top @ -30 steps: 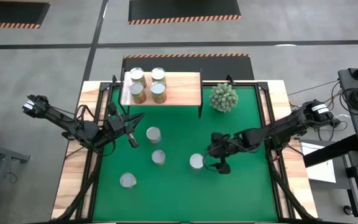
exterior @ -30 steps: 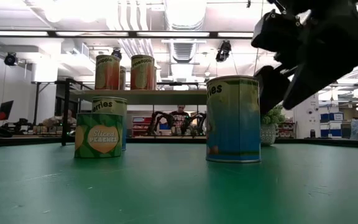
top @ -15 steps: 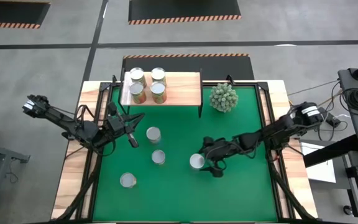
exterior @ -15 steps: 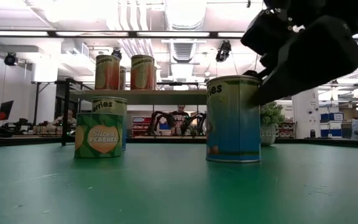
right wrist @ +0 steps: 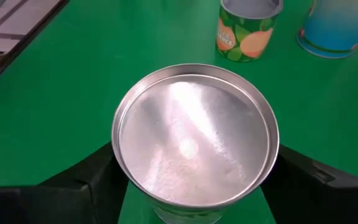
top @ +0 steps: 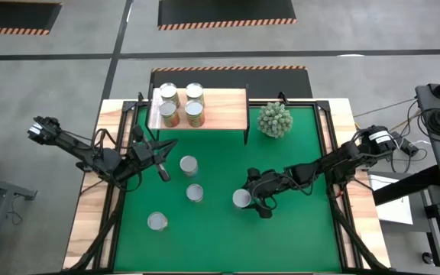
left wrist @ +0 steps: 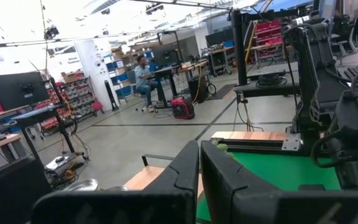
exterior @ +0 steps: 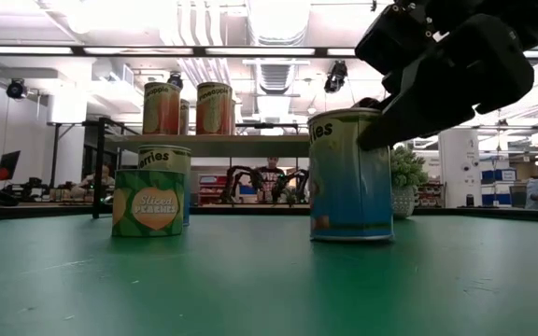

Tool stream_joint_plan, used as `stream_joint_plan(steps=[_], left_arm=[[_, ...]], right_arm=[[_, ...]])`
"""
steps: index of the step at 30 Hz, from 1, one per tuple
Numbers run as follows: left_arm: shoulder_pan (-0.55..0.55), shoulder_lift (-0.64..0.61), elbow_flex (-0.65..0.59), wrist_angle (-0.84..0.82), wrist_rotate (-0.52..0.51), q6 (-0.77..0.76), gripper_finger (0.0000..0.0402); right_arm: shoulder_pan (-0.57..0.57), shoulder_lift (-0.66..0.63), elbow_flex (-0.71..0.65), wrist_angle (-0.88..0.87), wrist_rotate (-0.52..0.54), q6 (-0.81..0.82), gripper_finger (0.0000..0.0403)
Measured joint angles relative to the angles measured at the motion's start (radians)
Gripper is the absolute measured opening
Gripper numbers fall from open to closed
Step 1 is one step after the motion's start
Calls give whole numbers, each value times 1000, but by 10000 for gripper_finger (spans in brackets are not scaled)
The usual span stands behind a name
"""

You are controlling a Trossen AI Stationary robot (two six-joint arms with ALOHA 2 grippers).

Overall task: Pick and place cans onto a shelf
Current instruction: Put the bottom canned cherries on the shelf

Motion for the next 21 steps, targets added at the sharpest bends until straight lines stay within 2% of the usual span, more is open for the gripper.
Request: stream_joint_plan(steps=[6,12,17,21], left_arm=[[0,0,0,0,0,0,0],[0,0,0,1,0,3,0],[0,0,0,1,0,18,0],[0,0,0,1,0,24,0]], right_arm=[[-2,-19,17,-26,9,15,298],[-21,-70,167,-236,18,-4,300],[-35,-76,338,-457,160,-62,301],[-62,-77,453,-543,226,-115,301]])
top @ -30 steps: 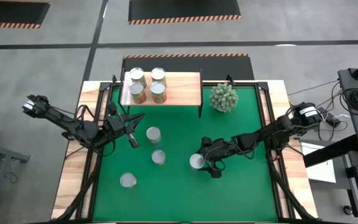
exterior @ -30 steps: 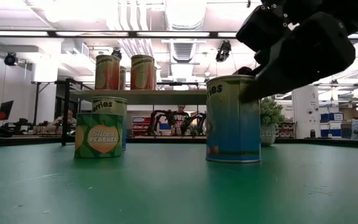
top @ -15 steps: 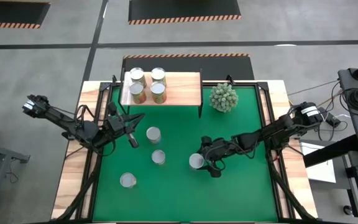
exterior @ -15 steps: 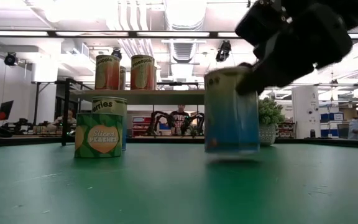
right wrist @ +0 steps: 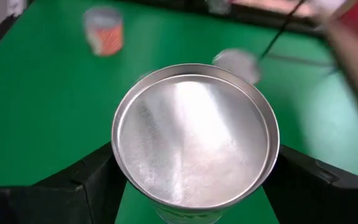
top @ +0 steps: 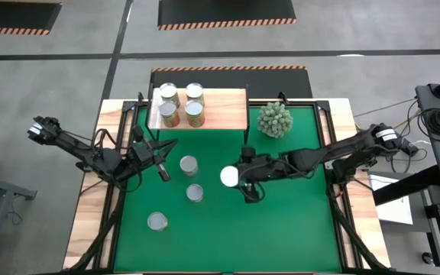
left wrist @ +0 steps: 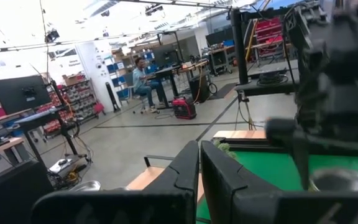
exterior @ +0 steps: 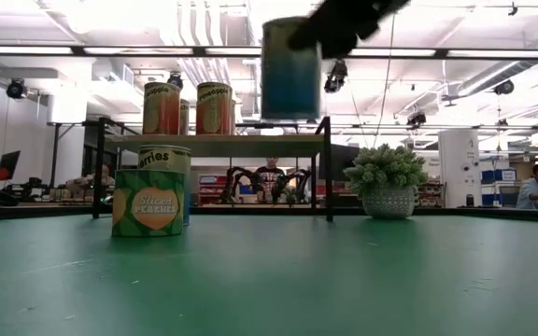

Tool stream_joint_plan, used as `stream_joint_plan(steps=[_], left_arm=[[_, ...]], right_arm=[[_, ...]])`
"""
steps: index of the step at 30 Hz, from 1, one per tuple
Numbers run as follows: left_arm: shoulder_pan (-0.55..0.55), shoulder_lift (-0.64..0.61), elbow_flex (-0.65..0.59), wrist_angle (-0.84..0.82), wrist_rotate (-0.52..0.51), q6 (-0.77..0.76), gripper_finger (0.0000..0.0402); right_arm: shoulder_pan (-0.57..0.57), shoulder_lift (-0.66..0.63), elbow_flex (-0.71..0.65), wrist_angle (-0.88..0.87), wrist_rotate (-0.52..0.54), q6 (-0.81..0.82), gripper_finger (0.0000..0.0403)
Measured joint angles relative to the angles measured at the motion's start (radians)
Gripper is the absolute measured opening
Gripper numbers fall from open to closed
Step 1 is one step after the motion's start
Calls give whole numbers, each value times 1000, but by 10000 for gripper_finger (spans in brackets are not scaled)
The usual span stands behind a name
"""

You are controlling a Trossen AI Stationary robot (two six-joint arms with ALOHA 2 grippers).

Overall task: Pick and place cans onto a shelf
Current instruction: Put the bottom canned cherries on the shelf

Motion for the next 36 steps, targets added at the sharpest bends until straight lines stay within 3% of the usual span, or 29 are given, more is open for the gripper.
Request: stream_joint_plan(steps=[10,23,26,36], left_arm=[[0,0,0,0,0,3,0],[0,0,0,0,0,22,0],[0,0,0,0,0,28,0],[0,-1,0,7,0,60,0]], right_arm=[[-159,-1,167,-36,44,5,301],[-487,13,182,-34,6,165,302],[-515,39,182,-32,-37,171,302],[-526,154,233,-27,-35,155,302]])
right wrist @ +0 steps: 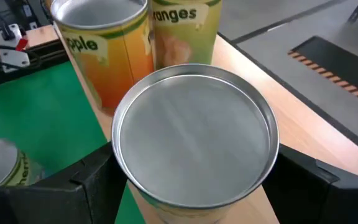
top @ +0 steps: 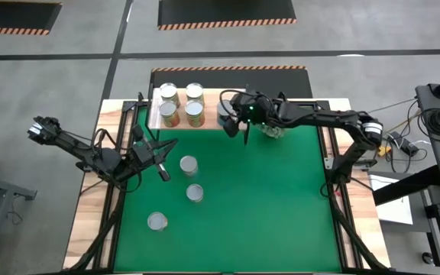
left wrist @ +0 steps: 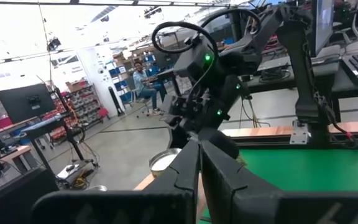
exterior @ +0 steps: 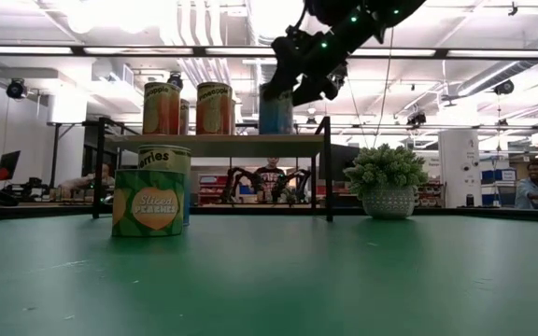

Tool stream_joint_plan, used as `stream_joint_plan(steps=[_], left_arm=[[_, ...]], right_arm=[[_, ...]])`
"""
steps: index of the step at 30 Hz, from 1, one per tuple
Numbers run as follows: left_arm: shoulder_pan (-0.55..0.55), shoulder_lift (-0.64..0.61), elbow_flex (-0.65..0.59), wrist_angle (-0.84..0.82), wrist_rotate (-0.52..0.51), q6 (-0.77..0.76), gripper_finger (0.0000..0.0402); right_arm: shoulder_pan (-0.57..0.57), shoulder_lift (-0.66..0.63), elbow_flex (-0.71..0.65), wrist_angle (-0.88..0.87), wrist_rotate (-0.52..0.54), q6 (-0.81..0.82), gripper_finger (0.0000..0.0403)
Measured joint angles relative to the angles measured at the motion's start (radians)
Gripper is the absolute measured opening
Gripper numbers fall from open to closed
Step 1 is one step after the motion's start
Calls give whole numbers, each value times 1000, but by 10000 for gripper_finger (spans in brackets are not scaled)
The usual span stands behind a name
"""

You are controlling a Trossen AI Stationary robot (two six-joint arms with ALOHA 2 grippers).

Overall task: Pick and place cans onto a shelf
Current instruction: Put the bottom canned cherries on the shelf

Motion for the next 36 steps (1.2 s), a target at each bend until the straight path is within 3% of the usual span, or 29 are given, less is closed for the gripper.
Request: stream_joint_plan(steps=[12,23,28,32,36], left_arm=[[0,0,0,0,0,21,0],[0,-1,0,0,0,22,0],[0,-1,0,1,0,22,0],[0,-1,0,6,0,22,0],[0,-1,0,7,0,22,0]], right_arm=[[-1,73,170,-146,-8,6,355],[0,28,329,-318,-8,-77,352],[-18,52,436,-475,-26,-205,300],[-51,74,479,-524,-109,-271,229],[-93,83,484,-529,-105,-308,149]])
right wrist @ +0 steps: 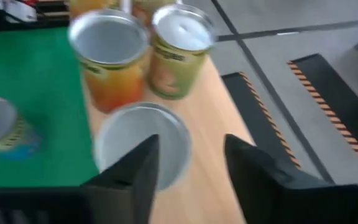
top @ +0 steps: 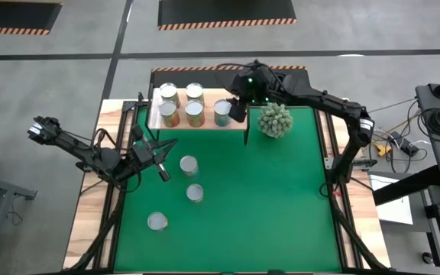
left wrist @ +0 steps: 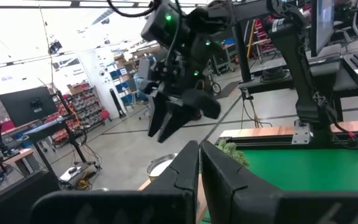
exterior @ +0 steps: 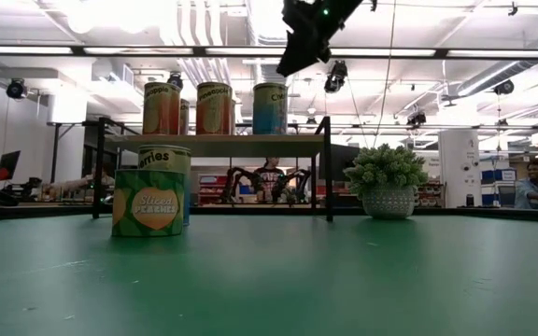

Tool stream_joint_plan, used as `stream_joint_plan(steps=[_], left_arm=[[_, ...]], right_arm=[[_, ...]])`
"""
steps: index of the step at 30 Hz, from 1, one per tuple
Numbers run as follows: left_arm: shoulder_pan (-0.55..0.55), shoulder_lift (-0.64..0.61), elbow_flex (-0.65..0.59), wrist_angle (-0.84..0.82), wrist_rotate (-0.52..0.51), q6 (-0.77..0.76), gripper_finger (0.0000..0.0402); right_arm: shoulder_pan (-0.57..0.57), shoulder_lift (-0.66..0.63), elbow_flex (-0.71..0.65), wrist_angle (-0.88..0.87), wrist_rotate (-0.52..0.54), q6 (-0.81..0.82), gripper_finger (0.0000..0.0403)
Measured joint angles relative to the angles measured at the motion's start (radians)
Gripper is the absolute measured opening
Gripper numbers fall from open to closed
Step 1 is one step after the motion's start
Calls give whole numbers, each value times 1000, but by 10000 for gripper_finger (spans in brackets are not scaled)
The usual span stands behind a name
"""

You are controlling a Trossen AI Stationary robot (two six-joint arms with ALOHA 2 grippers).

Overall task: Pick and place cans onto a shelf
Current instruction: Put the bottom canned cherries on the shelf

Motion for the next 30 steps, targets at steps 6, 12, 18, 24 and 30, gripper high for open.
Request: stream_joint_plan(steps=[6,12,18,24,30], left_arm=[[0,0,0,0,0,0,0],[0,0,0,0,0,0,0],[0,0,0,0,0,0,0],[0,0,0,0,0,0,0],[0,0,0,0,0,0,0]], right_arm=[[-72,4,-43,11,-8,-58,39],[-88,5,-91,15,-104,-59,13],[-71,-2,-82,62,-128,-60,13],[-39,15,-81,90,-213,-61,12],[-40,37,-81,80,-204,-58,12]])
